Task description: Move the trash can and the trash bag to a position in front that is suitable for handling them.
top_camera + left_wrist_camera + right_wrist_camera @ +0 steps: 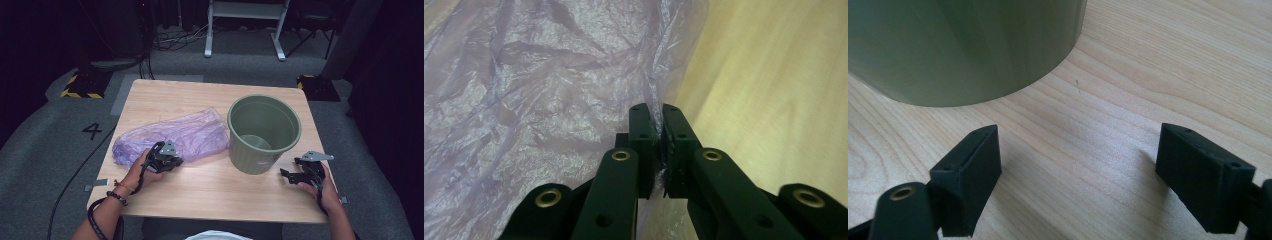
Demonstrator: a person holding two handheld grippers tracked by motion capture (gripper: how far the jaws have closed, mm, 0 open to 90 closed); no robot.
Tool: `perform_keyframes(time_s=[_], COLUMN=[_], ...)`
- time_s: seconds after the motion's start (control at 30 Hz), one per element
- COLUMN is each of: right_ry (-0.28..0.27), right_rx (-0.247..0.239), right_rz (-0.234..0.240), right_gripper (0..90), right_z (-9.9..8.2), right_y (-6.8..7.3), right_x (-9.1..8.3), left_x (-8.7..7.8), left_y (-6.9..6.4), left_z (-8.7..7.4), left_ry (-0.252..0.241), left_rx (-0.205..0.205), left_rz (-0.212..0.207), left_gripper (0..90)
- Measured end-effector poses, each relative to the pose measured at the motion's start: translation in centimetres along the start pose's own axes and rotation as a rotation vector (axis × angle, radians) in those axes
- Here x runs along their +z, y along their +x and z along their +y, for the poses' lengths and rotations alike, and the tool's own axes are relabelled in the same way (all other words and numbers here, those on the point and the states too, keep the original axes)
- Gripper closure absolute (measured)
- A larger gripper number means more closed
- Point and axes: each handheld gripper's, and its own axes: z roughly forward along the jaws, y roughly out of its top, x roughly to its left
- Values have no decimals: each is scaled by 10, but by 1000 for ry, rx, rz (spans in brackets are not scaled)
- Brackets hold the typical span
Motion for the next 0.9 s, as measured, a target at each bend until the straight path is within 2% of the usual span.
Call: perform_keyframes(time_s=[0.03, 0.07, 0.1, 0.17, 0.27, 0.3, 0.33, 0.4, 0.43, 0.5, 0.53, 0.57, 0.6, 0.63, 0.67, 0.7, 0.73, 0.77, 0.83, 0.87, 0.9], right_ry=[0, 0, 0, 0, 2, 2, 2, 1, 0, -3, -4, -3, -3, -33, -39, -40, -45, -45, -61, -76, -84], right_rx=[0, 0, 1, 1, -2, -2, -2, -6, -9, -16, -22, -27, -27, -2, -1, -11, -26, -26, -39, -35, -35], right_rz=[1, 1, 0, 1, 0, 0, 0, 1, 6, 7, 10, 34, 34, 94, 96, 98, 93, 93, 109, 123, 127], right_gripper=[180, 180, 180, 179, 176, 176, 176, 179, 179, 184, 195, 195, 195, 191, 195, 190, 187, 187, 193, 190, 190], right_z=[0, 0, 0, 0, 1, 1, 1, 1, 1, 0, 0, 0, 0, 2, 3, 6, 9, 9, 14, 15, 15], right_y=[0, 0, 0, 0, 0, 1, 1, 1, 1, 2, 3, 6, 6, 13, 16, 22, 27, 27, 40, 46, 52], right_x=[0, 0, 0, 0, 1, 1, 1, 1, 1, 0, 0, -2, -2, -4, -4, -4, -4, -4, -4, -4, -4], left_x=[-2, -3, -6, -5, 1, 1, 3, 12, 17, 21, 27, 33, 33, 38, 40, 46, 48, 48, 49, 48, 47], left_y=[-2, -4, -8, -12, -18, -18, -19, -21, -20, -18, -16, -13, -13, -10, -8, -3, -2, -2, 0, 0, -1], left_z=[-2, -3, -4, 1, 16, 16, 22, 35, 39, 42, 46, 51, 51, 54, 56, 57, 57, 57, 57, 57, 56], left_ry=[2, 2, 10, -9, -39, -39, -54, -72, -72, -69, -70, -57, -57, -40, -22, -7, -1, -1, 0, 4, 8], left_rx=[-2, -5, -1, -17, -10, -10, -9, -6, -14, -20, -29, -22, -22, -29, -30, -36, -40, -40, -46, -37, -31], left_rz=[0, -1, 7, 28, 67, 67, 70, 85, 95, 93, 90, 83, 83, 70, 71, 31, 18, 18, -8, -14, -18], left_gripper=[791, 791, 673, 553, 357, 309, 309, 227, 216, 219, 276, 358, 414, 476, 532, 577, 625, 664, 694, 742, 742])
